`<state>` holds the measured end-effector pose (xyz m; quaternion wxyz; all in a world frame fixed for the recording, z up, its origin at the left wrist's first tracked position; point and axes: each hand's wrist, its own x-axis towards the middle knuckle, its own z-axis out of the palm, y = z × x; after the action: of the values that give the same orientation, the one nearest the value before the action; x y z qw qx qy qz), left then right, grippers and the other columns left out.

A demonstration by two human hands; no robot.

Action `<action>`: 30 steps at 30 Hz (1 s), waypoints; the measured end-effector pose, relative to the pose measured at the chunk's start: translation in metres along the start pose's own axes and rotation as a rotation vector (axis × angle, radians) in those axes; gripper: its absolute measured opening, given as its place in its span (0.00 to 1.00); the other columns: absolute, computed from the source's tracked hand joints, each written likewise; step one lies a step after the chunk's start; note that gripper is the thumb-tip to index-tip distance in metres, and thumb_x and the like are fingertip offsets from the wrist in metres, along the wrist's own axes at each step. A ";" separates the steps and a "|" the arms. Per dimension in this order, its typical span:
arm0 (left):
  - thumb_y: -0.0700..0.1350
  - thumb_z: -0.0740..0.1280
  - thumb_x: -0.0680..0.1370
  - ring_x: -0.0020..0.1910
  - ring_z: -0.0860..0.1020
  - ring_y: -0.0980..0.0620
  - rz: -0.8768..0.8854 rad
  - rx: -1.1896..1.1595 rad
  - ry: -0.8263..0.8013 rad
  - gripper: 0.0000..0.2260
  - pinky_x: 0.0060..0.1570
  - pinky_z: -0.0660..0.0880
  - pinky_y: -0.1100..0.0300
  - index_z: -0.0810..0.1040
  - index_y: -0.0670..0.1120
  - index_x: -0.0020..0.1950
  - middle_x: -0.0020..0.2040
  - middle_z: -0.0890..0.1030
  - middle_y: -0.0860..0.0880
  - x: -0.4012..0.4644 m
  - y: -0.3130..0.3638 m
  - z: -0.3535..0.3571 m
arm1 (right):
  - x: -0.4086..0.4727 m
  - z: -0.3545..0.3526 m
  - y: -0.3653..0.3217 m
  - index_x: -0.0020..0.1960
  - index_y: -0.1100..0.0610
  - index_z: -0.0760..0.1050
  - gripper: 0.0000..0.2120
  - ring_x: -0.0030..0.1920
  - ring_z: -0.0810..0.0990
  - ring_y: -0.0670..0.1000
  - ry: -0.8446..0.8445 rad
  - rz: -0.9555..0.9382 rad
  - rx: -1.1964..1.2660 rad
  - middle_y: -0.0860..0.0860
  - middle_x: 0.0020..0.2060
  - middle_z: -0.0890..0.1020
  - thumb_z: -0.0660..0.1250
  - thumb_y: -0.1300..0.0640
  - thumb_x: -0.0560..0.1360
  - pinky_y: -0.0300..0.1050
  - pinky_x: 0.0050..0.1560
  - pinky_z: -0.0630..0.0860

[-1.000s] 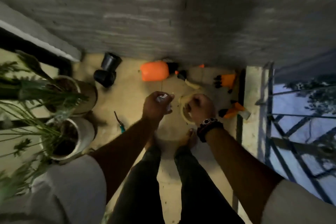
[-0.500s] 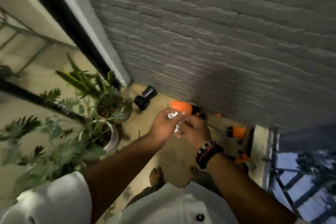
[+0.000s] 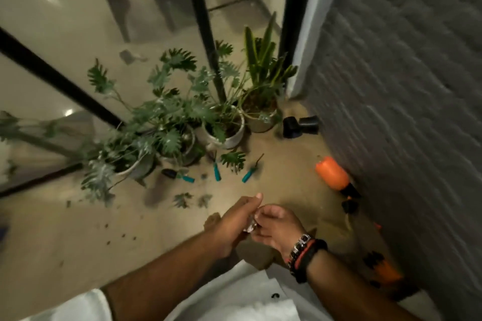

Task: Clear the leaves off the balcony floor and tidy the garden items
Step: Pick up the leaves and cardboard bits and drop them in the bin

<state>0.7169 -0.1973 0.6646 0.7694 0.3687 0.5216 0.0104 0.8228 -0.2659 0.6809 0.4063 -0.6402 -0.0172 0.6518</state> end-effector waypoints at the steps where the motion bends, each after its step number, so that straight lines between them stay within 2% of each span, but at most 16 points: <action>1: 0.65 0.68 0.73 0.47 0.79 0.49 0.008 -0.040 0.032 0.22 0.49 0.75 0.52 0.76 0.47 0.54 0.44 0.82 0.48 -0.010 -0.007 -0.007 | -0.002 0.008 0.006 0.45 0.60 0.77 0.05 0.37 0.81 0.52 -0.026 0.012 -0.041 0.54 0.38 0.82 0.64 0.63 0.79 0.48 0.45 0.82; 3: 0.61 0.66 0.77 0.47 0.80 0.50 0.016 -0.127 0.087 0.18 0.52 0.77 0.51 0.75 0.47 0.55 0.44 0.82 0.49 -0.027 -0.021 -0.027 | -0.004 0.029 0.015 0.44 0.60 0.76 0.05 0.39 0.81 0.53 -0.077 0.026 -0.101 0.56 0.40 0.82 0.64 0.63 0.79 0.49 0.47 0.82; 5: 0.61 0.65 0.77 0.49 0.80 0.49 0.034 -0.195 0.126 0.18 0.56 0.77 0.49 0.75 0.47 0.55 0.47 0.82 0.48 -0.041 -0.032 -0.046 | -0.004 0.052 0.022 0.43 0.60 0.75 0.06 0.41 0.82 0.54 -0.108 0.019 -0.142 0.57 0.41 0.82 0.63 0.64 0.78 0.49 0.47 0.82; 8: 0.56 0.63 0.80 0.46 0.80 0.50 0.083 -0.303 0.192 0.14 0.49 0.78 0.52 0.74 0.46 0.56 0.45 0.81 0.48 -0.064 -0.045 -0.083 | -0.004 0.095 0.032 0.43 0.60 0.76 0.06 0.45 0.83 0.57 -0.157 0.015 -0.196 0.59 0.42 0.82 0.63 0.65 0.78 0.52 0.48 0.82; 12: 0.49 0.63 0.82 0.45 0.79 0.49 0.124 -0.428 0.287 0.12 0.45 0.77 0.54 0.75 0.43 0.58 0.48 0.79 0.43 -0.096 -0.062 -0.144 | -0.003 0.168 0.048 0.42 0.62 0.75 0.06 0.38 0.83 0.55 -0.198 0.001 -0.287 0.60 0.41 0.82 0.63 0.67 0.78 0.45 0.34 0.80; 14: 0.48 0.62 0.82 0.43 0.80 0.50 0.148 -0.452 0.328 0.10 0.42 0.78 0.56 0.76 0.43 0.57 0.48 0.80 0.43 -0.114 -0.070 -0.178 | -0.001 0.206 0.059 0.42 0.62 0.75 0.06 0.38 0.83 0.56 -0.217 -0.001 -0.334 0.61 0.41 0.81 0.63 0.67 0.77 0.45 0.32 0.80; 16: 0.47 0.61 0.82 0.41 0.81 0.52 0.176 -0.490 0.374 0.10 0.38 0.78 0.58 0.76 0.43 0.57 0.47 0.81 0.44 -0.134 -0.081 -0.216 | -0.001 0.252 0.072 0.43 0.62 0.76 0.02 0.38 0.83 0.57 -0.260 -0.005 -0.401 0.62 0.41 0.82 0.68 0.66 0.74 0.48 0.34 0.81; 18: 0.46 0.61 0.83 0.37 0.81 0.53 0.203 -0.526 0.421 0.09 0.34 0.77 0.60 0.76 0.43 0.57 0.45 0.81 0.45 -0.150 -0.089 -0.252 | 0.001 0.291 0.082 0.44 0.62 0.77 0.11 0.40 0.83 0.58 -0.301 -0.025 -0.485 0.63 0.42 0.84 0.74 0.62 0.64 0.57 0.43 0.82; 19: 0.46 0.61 0.83 0.36 0.81 0.54 0.209 -0.540 0.451 0.08 0.34 0.77 0.60 0.76 0.44 0.56 0.44 0.81 0.45 -0.156 -0.091 -0.266 | 0.002 0.308 0.086 0.44 0.62 0.77 0.11 0.39 0.83 0.57 -0.308 -0.031 -0.513 0.62 0.41 0.84 0.74 0.63 0.62 0.57 0.45 0.82; 20: 0.46 0.61 0.83 0.36 0.81 0.53 0.211 -0.557 0.483 0.08 0.35 0.76 0.59 0.76 0.44 0.56 0.45 0.81 0.45 -0.160 -0.095 -0.281 | 0.001 0.326 0.091 0.43 0.62 0.77 0.08 0.37 0.82 0.56 -0.309 -0.036 -0.536 0.61 0.39 0.83 0.73 0.66 0.65 0.52 0.41 0.82; 22: 0.46 0.61 0.83 0.41 0.81 0.50 0.207 -0.577 0.543 0.08 0.42 0.78 0.54 0.76 0.45 0.56 0.48 0.81 0.43 -0.168 -0.100 -0.307 | 0.007 0.359 0.100 0.41 0.62 0.78 0.04 0.34 0.80 0.53 -0.299 -0.049 -0.589 0.58 0.35 0.82 0.68 0.69 0.70 0.44 0.34 0.80; 23: 0.47 0.61 0.83 0.45 0.81 0.48 0.204 -0.583 0.573 0.08 0.47 0.79 0.51 0.77 0.46 0.57 0.51 0.81 0.43 -0.171 -0.101 -0.318 | 0.010 0.375 0.102 0.41 0.63 0.78 0.03 0.35 0.81 0.54 -0.297 -0.046 -0.619 0.58 0.35 0.82 0.68 0.68 0.69 0.46 0.36 0.81; 25: 0.47 0.60 0.83 0.52 0.80 0.45 0.209 -0.605 0.627 0.08 0.56 0.78 0.46 0.77 0.47 0.56 0.54 0.80 0.42 -0.175 -0.103 -0.338 | 0.022 0.400 0.106 0.38 0.61 0.80 0.05 0.42 0.84 0.62 -0.322 -0.061 -0.696 0.60 0.38 0.84 0.71 0.62 0.63 0.60 0.45 0.82; 27: 0.46 0.60 0.82 0.55 0.79 0.45 0.244 -0.662 0.659 0.08 0.57 0.79 0.45 0.77 0.48 0.57 0.56 0.79 0.42 -0.178 -0.107 -0.360 | 0.036 0.426 0.110 0.35 0.58 0.81 0.05 0.46 0.83 0.66 -0.366 -0.086 -0.788 0.61 0.39 0.84 0.70 0.58 0.60 0.66 0.46 0.80; 30: 0.46 0.61 0.82 0.58 0.79 0.44 0.300 -0.722 0.676 0.08 0.52 0.81 0.49 0.78 0.49 0.59 0.59 0.79 0.42 -0.180 -0.110 -0.392 | 0.055 0.461 0.113 0.36 0.56 0.82 0.07 0.45 0.83 0.64 -0.428 -0.162 -0.971 0.58 0.37 0.84 0.70 0.52 0.67 0.65 0.45 0.80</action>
<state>0.2766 -0.1320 0.6719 0.6261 0.1264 0.6455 0.4188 0.3825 -0.0818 0.6577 0.1000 -0.6040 -0.4483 0.6513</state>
